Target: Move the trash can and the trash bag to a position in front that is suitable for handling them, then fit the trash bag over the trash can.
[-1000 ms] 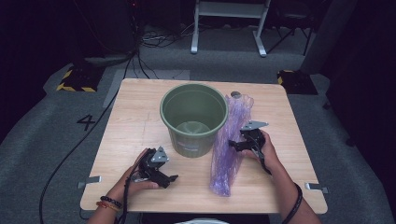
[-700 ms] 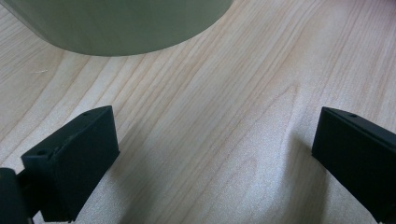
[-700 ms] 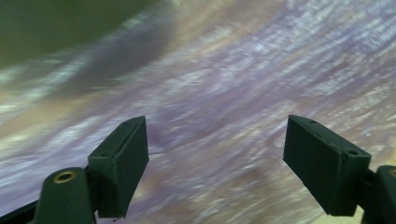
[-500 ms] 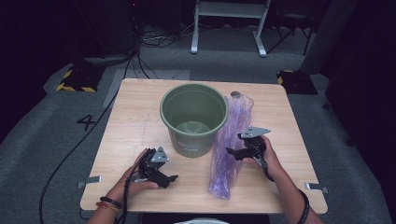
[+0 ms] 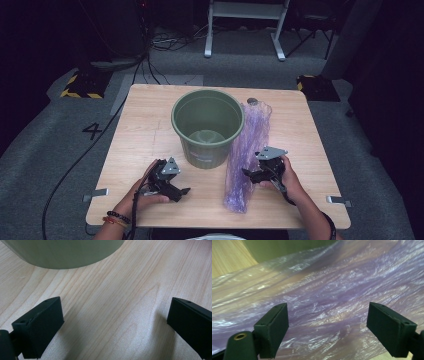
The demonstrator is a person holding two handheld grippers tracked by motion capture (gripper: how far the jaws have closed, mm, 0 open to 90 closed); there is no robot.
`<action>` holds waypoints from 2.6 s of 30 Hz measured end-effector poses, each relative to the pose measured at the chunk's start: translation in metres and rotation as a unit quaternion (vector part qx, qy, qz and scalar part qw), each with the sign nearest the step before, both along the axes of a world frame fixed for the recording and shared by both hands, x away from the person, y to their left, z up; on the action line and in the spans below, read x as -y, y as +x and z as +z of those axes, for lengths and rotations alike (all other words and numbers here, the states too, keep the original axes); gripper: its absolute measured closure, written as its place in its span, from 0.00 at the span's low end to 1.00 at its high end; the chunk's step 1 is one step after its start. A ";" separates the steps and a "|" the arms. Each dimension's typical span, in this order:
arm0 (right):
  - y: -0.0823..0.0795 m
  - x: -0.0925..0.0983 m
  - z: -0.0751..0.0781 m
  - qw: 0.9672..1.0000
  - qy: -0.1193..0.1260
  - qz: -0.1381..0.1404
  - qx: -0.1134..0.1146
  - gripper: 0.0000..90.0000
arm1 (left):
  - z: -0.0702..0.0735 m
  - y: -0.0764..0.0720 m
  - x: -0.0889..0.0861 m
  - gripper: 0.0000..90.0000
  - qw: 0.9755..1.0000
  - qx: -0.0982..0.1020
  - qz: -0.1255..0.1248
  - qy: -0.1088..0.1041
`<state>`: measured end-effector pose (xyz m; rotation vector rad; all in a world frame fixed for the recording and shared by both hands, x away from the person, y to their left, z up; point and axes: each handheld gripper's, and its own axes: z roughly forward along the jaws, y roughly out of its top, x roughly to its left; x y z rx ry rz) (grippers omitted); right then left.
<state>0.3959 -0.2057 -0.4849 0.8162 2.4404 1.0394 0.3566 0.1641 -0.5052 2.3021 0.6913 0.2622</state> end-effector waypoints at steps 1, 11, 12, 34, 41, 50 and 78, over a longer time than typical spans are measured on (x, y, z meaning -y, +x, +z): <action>0.001 0.000 -0.001 1.000 0.001 -0.002 -0.002 0.20 | 0.000 0.000 0.000 0.00 1.000 0.000 0.000 0.000; 0.011 -0.005 -0.015 0.999 0.017 0.001 -0.037 0.34 | 0.000 0.000 0.000 0.00 1.000 -0.001 0.000 -0.001; 0.011 -0.005 -0.015 0.999 0.020 0.003 -0.040 0.38 | 0.000 0.000 0.000 0.00 1.000 -0.001 0.000 -0.001; 0.030 0.014 -0.014 0.998 0.046 -0.023 -0.025 0.99 | 0.000 0.002 -0.004 0.00 1.000 -0.001 -0.007 -0.001; 0.033 0.029 -0.008 0.997 0.068 -0.029 -0.006 0.99 | 0.000 0.007 -0.016 0.00 1.000 0.000 -0.002 -0.001; 0.036 0.039 0.000 0.995 0.094 -0.041 0.015 0.99 | 0.000 0.013 -0.028 0.01 1.000 -0.002 0.014 -0.002; 0.033 0.045 0.038 0.985 0.153 -0.035 0.072 1.00 | 0.000 0.011 -0.028 0.01 1.000 0.001 0.020 -0.001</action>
